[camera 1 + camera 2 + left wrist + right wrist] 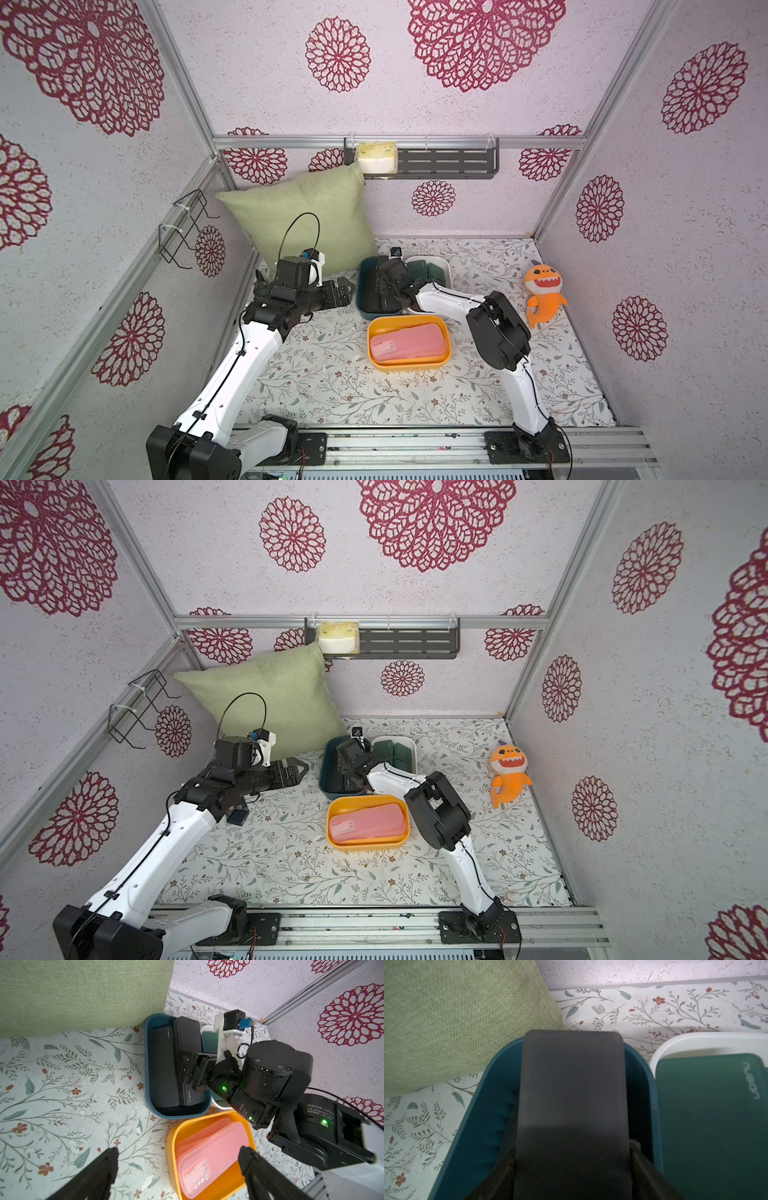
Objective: Place the pencil cases by color into the storage box
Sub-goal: Place the pencil case at the storage box.
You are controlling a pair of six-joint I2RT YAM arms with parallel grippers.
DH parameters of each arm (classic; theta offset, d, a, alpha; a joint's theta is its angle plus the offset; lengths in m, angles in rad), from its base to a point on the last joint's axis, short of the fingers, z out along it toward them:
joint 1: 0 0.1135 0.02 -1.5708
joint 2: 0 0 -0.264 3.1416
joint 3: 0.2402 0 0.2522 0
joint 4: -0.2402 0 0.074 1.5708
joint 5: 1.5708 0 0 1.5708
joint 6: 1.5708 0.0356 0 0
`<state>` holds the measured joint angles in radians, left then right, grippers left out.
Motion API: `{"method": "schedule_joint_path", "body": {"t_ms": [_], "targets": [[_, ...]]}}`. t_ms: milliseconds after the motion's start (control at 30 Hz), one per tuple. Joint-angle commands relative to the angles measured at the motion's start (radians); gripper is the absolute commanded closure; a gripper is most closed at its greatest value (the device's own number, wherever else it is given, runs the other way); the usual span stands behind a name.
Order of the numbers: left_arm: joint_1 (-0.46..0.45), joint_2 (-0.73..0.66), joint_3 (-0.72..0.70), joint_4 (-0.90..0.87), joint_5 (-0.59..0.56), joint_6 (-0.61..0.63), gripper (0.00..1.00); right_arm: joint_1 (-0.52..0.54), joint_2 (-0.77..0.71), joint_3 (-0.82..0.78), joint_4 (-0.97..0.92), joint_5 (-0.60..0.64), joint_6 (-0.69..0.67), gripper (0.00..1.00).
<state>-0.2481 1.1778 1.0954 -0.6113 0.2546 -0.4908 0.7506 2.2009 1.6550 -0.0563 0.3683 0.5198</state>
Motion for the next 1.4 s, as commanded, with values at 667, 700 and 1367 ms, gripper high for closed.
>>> {"method": "schedule_joint_path", "body": {"t_ms": [667,700,1367], "targets": [[0.009,0.062,0.020,-0.071,0.116,0.009,0.03,-0.006,0.086,0.085,-0.365,0.047,0.241,0.38],[0.009,0.066,0.018,-0.067,0.123,0.009,0.03,-0.007,0.088,0.086,-0.368,0.047,0.241,0.38],[0.010,0.090,0.012,-0.061,0.129,0.012,0.03,-0.007,0.121,0.115,-0.410,0.075,0.221,0.15]]}}
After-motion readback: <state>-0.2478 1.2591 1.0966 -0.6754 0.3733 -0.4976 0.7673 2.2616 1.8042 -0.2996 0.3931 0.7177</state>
